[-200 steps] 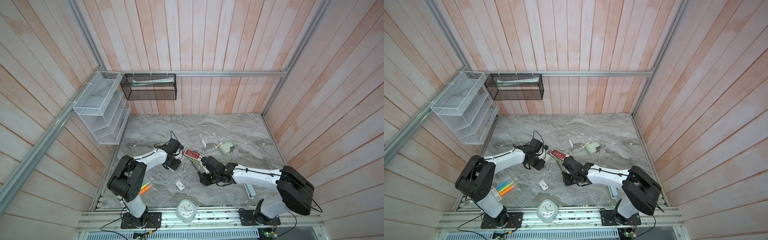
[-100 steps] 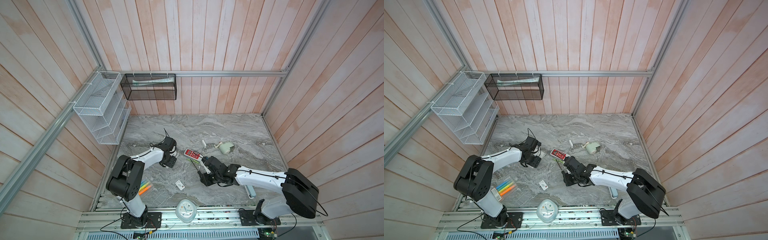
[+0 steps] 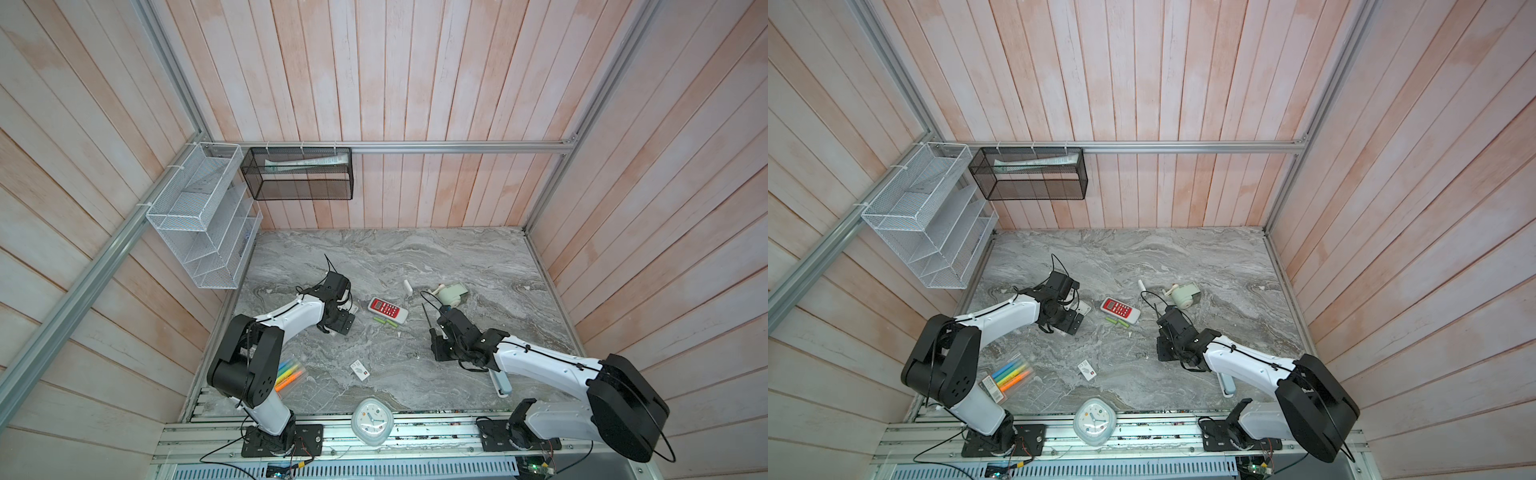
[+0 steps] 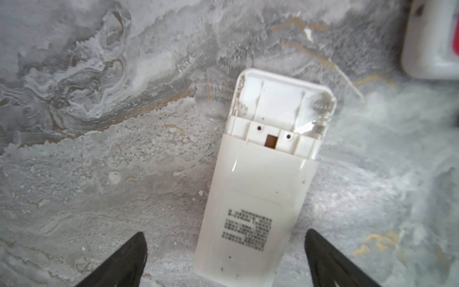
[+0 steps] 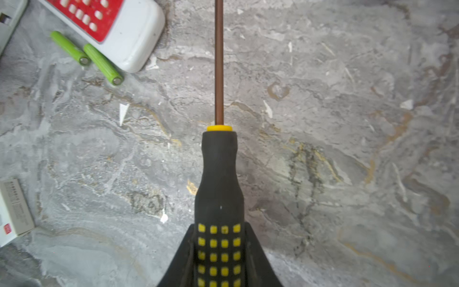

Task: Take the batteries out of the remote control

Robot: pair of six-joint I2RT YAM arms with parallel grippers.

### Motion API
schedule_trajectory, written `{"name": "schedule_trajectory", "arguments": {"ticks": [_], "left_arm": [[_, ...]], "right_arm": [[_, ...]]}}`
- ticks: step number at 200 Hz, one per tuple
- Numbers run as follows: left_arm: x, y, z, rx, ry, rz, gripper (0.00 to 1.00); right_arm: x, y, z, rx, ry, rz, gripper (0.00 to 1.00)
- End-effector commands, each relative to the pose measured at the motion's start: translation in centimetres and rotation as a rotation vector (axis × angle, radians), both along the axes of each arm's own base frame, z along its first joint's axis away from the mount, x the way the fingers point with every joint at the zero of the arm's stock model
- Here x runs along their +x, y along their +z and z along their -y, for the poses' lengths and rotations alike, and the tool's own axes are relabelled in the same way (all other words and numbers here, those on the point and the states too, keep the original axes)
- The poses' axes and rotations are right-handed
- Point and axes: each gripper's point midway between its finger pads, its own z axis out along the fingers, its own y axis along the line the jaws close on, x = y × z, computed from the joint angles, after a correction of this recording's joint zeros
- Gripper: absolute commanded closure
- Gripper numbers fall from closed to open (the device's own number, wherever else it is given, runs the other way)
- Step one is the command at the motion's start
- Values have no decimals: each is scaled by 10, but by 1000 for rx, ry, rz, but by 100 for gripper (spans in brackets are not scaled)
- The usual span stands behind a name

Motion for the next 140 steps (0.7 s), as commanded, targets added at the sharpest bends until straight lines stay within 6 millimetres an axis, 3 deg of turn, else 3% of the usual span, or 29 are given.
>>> {"name": "schedule_trajectory", "arguments": {"ticks": [1, 44, 71, 140], "left_arm": [[15, 33, 8, -62, 9, 96, 0], [25, 73, 24, -206, 34, 218, 0], [28, 83, 25, -273, 132, 250, 0], [22, 86, 40, -462, 293, 203, 0]], "right_arm": [[2, -8, 14, -38, -38, 8, 100], [5, -25, 28, -100, -89, 0, 100], [7, -31, 29, -118, -90, -3, 100], [10, -30, 35, -159, -90, 17, 70]]}}
